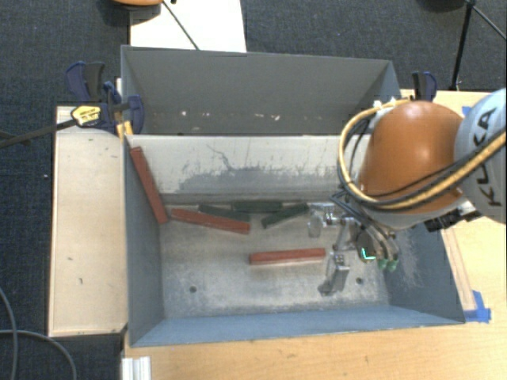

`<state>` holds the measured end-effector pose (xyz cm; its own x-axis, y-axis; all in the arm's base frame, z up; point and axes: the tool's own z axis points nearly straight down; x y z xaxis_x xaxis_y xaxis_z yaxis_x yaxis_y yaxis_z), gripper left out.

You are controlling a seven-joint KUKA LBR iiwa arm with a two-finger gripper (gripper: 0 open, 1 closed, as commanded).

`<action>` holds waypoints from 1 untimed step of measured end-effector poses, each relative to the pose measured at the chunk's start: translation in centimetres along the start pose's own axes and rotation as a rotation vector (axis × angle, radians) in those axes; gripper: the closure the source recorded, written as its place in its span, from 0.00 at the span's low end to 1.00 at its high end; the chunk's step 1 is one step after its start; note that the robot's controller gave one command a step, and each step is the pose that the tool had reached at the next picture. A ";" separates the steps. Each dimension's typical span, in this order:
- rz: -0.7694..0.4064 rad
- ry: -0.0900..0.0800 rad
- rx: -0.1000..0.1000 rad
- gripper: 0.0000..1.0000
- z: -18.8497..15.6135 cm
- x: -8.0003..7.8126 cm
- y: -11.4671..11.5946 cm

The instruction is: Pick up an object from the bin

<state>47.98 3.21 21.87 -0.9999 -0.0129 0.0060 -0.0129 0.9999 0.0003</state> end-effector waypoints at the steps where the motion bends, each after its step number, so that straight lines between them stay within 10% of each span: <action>1: 0.001 -0.008 0.000 0.00 -0.3 -0.2 0.0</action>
Offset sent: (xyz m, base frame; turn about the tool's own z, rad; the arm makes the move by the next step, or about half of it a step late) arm 0.0188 0.0150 -0.1487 -0.0302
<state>48.15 3.20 22.22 -0.9999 -0.0114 -0.0020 -0.0114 0.9999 0.0007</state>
